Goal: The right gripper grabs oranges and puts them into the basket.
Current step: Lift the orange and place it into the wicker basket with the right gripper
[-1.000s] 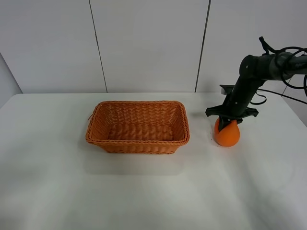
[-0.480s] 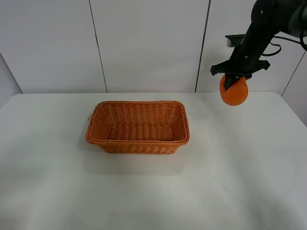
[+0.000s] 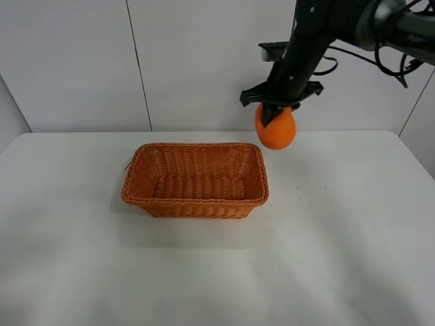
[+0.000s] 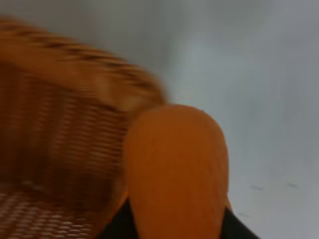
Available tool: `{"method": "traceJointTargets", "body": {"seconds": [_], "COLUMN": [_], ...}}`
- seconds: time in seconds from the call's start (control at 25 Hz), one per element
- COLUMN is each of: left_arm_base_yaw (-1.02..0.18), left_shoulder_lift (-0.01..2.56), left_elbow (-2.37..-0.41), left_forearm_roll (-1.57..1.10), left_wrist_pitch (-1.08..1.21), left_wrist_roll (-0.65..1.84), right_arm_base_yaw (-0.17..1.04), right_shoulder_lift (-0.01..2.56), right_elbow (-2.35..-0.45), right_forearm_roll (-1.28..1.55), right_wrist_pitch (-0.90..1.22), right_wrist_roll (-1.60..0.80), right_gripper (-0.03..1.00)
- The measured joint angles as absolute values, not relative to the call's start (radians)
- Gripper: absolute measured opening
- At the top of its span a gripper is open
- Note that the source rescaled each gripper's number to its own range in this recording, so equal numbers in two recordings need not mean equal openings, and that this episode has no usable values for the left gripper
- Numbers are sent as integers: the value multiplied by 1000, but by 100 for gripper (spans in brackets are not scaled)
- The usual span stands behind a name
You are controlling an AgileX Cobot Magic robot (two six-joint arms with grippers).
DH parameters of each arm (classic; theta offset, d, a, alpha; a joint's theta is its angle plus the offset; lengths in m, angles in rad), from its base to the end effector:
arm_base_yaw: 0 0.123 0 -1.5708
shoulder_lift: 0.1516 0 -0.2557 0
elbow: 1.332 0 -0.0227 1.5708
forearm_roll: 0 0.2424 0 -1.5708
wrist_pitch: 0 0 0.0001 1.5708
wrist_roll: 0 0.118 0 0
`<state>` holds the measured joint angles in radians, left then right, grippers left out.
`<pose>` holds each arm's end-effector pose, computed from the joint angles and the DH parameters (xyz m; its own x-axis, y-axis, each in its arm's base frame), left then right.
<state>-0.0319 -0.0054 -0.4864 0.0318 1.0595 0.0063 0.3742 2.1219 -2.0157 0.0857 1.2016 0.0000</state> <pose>0.0421 0.0019 0.2573 -0.4615 0.0366 -0.8864 0.0174 0.9993 0.0322 0.4140 0.1727 0.2257 -0.8856 -0.3146 -0.3418 -0.3627 0.9280 0.0856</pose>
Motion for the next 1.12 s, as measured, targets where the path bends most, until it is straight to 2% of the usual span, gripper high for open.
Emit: {"method": "traceJointTargets", "body": {"seconds": [0.28, 0.64, 0.68, 0.72, 0.76, 0.8, 0.88, 0.96, 1.0, 1.12], "left_arm_base_yaw": [-32, -32, -32, -32, -32, -32, -32, -32, -32, -32], "left_shoulder_lift": [-5, -5, -5, -5, -5, -5, -5, -5, -5, -5], "left_elbow": [-486, -486, -486, -486, -486, -486, -486, -486, -486, -486], "left_forearm_roll": [32, 32, 32, 32, 32, 32, 32, 32, 32, 32], "left_wrist_pitch": [1060, 1060, 1060, 1060, 1060, 1060, 1060, 1060, 1060, 1060], "left_wrist_roll": [6, 6, 6, 6, 6, 6, 6, 6, 6, 6], "right_arm_base_yaw": [582, 612, 612, 612, 612, 612, 612, 612, 612, 612], "right_shoulder_lift": [2179, 2362, 2366, 2368, 2368, 2368, 2368, 2368, 2368, 2365], "right_elbow": [-2016, -2016, -2016, -2016, -2016, -2016, -2016, -2022, -2030, -2082], "right_forearm_roll": [87, 90, 91, 94, 97, 97, 100, 104, 108, 116], "right_wrist_pitch": [988, 887, 893, 900, 907, 907, 910, 928, 943, 999], "right_wrist_roll": [31, 34, 34, 34, 34, 34, 33, 20, 12, 0], "right_gripper": [0, 0, 4, 11, 25, 25, 62, 86, 92, 99]}}
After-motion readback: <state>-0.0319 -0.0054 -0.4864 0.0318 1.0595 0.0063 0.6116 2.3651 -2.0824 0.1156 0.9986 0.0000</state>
